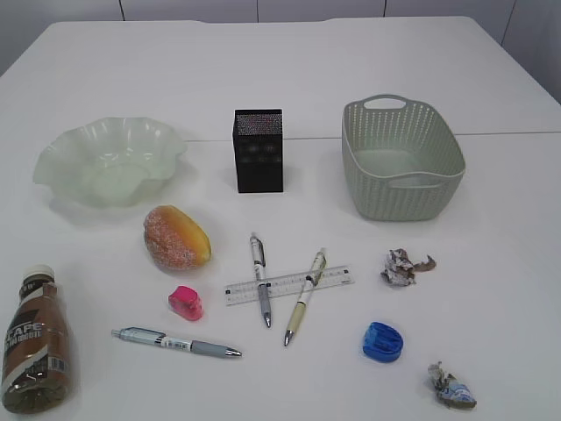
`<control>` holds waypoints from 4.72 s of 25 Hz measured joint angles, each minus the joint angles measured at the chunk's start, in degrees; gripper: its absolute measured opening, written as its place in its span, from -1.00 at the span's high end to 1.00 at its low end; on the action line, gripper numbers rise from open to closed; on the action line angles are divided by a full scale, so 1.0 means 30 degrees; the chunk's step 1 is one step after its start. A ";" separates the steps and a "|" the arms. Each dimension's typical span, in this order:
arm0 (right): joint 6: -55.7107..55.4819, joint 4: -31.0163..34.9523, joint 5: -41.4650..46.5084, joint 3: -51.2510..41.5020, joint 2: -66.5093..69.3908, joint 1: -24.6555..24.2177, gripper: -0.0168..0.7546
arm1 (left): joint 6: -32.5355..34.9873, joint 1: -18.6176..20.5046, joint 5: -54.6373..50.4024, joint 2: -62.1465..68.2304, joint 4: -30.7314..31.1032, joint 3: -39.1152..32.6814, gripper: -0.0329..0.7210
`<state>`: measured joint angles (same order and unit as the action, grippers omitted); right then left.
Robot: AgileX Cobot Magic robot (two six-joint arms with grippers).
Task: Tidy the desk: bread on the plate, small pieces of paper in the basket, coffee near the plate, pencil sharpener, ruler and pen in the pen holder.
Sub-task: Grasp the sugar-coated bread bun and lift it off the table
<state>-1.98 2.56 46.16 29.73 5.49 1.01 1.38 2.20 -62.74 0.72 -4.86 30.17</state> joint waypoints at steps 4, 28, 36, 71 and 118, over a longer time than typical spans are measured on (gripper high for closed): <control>0.0000 0.0769 -0.1016 0.0000 0.3049 0.0000 -0.56 | 0.0000 0.0000 0.0411 0.0095 -0.0228 0.0138 -0.11; -0.0040 0.1061 -0.3547 0.1813 1.5214 0.0000 -0.56 | 0.2386 0.0000 1.2556 1.6607 -0.1005 0.2949 -0.10; -0.0040 0.0183 -0.3479 0.3865 1.6559 0.0000 -0.56 | 0.6638 0.0000 0.9841 2.4104 -0.1601 0.8483 -0.10; -0.0040 0.0302 -0.1275 0.5174 1.8923 0.0000 -0.56 | -1.2744 -0.8884 0.8483 3.5158 0.0635 1.6125 -0.53; -0.0007 0.0335 -0.1321 0.5218 1.8923 0.0000 -0.56 | -2.2361 -0.8884 0.8485 3.9182 0.3020 1.6245 -0.37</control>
<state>-2.00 3.56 42.20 45.38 62.25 1.01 -65.70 -24.45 -37.28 118.26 4.20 78.91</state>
